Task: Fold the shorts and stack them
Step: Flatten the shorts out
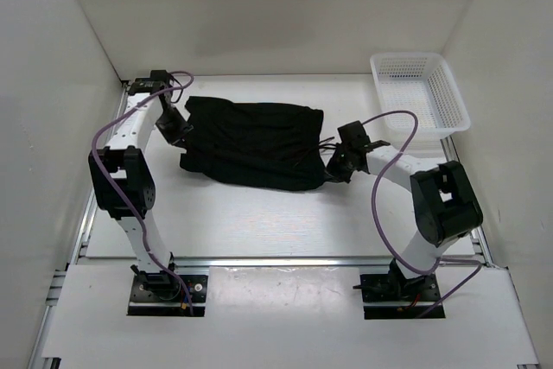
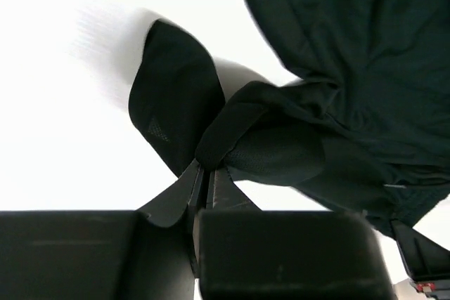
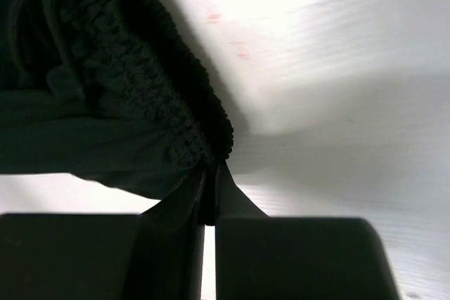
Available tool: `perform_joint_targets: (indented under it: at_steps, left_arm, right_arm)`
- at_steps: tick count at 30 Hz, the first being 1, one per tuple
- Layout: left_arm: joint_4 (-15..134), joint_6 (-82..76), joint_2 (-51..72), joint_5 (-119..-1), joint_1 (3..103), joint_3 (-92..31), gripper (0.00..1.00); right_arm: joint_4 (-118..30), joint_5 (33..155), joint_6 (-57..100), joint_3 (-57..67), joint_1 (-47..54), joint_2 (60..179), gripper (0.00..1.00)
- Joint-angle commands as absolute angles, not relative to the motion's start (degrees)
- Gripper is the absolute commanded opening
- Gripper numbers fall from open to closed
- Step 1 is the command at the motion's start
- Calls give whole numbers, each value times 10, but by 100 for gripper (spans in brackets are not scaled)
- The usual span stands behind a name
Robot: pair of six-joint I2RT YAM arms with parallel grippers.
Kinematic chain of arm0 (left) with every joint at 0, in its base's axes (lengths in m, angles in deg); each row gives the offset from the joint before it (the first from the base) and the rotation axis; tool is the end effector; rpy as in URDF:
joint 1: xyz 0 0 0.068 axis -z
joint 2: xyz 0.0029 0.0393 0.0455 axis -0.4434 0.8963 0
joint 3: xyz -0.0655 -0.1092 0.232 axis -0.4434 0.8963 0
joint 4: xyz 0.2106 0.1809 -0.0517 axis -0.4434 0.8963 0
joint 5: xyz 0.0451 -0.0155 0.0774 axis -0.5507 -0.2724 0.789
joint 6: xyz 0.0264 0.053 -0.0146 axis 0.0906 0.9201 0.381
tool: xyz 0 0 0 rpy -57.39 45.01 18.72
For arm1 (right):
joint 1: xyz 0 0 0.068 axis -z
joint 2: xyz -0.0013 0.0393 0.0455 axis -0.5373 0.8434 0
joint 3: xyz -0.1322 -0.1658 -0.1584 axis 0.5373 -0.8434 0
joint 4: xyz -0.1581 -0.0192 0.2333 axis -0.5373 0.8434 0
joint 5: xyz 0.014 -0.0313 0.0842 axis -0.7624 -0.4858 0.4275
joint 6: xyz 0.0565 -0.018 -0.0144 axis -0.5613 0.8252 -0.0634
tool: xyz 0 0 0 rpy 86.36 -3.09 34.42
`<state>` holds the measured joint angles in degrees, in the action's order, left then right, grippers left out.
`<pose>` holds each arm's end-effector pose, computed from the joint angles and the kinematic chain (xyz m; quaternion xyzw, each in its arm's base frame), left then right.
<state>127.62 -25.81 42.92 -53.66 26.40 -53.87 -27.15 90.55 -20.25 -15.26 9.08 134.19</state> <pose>0.3967 -0.0021 0.2394 -0.2927 0.9510 -0.0455 0.0884 0.3221 0.1434 0.1390 0.1992 0.9387 0.1951 0.2027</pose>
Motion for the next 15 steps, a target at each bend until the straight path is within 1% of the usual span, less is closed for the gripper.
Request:
perform_joint_targets:
  at_steps: [1, 2, 3, 5, 6, 8, 10, 13, 15]
  left_arm:
    - [1291, -231, 414, -568, 262, -566, 10]
    - [1291, -224, 423, -578, 262, -573, 10]
    - [1291, -212, 428, -590, 262, -583, 14]
    - [1298, -205, 442, -597, 268, -602, 22]
    - [1298, -198, 442, -597, 268, -608, 30]
    - [1298, -190, 461, -602, 273, -622, 35]
    - [1298, -182, 480, -627, 273, -655, 36]
    - [1307, -177, 540, -615, 279, -729, 36]
    - [1359, -177, 592, -584, 274, -800, 29]
  right_arm:
    - [-237, 870, -162, -174, 110, 1311, 0]
    - [-232, 870, -156, -180, 118, 1305, 0]
    - [-232, 876, -150, -180, 118, 1305, 0]
    - [-226, 876, -131, -180, 123, 1300, 0]
    - [-220, 876, -126, -180, 123, 1300, 0]
    - [-220, 883, -117, -180, 123, 1300, 0]
    - [-214, 883, -112, -165, 123, 1300, 0]
    - [-214, 888, -107, -150, 128, 1312, 0]
    - [-208, 893, -101, -133, 128, 1319, 0]
